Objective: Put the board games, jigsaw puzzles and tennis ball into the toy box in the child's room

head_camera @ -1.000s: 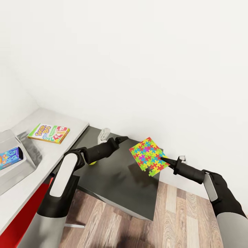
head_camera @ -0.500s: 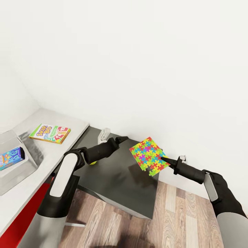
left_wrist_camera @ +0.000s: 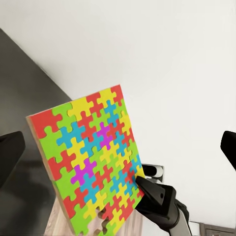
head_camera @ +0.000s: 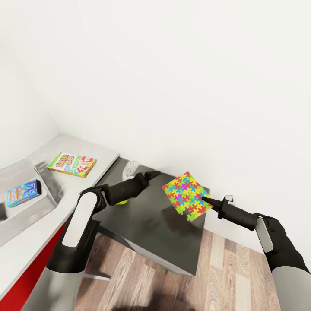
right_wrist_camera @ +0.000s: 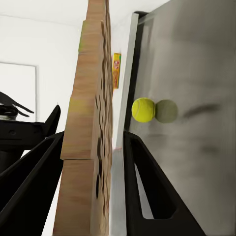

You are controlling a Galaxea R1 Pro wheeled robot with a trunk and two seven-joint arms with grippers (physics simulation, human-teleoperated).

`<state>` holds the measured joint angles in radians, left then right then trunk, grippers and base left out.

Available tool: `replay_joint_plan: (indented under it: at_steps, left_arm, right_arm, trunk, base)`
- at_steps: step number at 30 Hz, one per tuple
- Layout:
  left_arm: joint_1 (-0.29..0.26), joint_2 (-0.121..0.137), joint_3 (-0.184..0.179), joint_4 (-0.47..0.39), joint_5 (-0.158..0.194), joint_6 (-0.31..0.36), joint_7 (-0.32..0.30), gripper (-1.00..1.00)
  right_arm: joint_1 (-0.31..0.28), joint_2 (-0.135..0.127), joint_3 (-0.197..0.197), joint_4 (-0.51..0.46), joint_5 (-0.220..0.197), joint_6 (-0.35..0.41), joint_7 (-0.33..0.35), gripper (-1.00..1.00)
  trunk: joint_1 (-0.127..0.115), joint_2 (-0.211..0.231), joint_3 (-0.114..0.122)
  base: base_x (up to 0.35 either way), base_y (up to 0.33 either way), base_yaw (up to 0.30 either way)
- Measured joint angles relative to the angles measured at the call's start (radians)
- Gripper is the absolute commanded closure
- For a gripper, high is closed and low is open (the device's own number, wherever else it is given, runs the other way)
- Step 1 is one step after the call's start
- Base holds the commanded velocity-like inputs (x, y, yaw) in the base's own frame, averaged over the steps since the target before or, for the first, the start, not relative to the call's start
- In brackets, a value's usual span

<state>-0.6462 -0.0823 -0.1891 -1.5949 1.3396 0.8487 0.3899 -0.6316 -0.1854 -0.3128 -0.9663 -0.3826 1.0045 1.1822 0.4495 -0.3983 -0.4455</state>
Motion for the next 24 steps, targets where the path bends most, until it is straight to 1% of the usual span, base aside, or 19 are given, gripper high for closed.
replay_joint_plan:
  at_steps: [24]
  left_arm:
    - [0.000, -0.001, -0.001, -0.002, 0.000, -0.001, -0.001, -1.00]
  right_arm:
    - [0.000, 0.000, -0.001, 0.000, 0.002, 0.000, 0.000, 1.00]
  trunk:
    - [0.000, 0.000, 0.003]
  base:
    - [0.000, 0.000, 0.267]
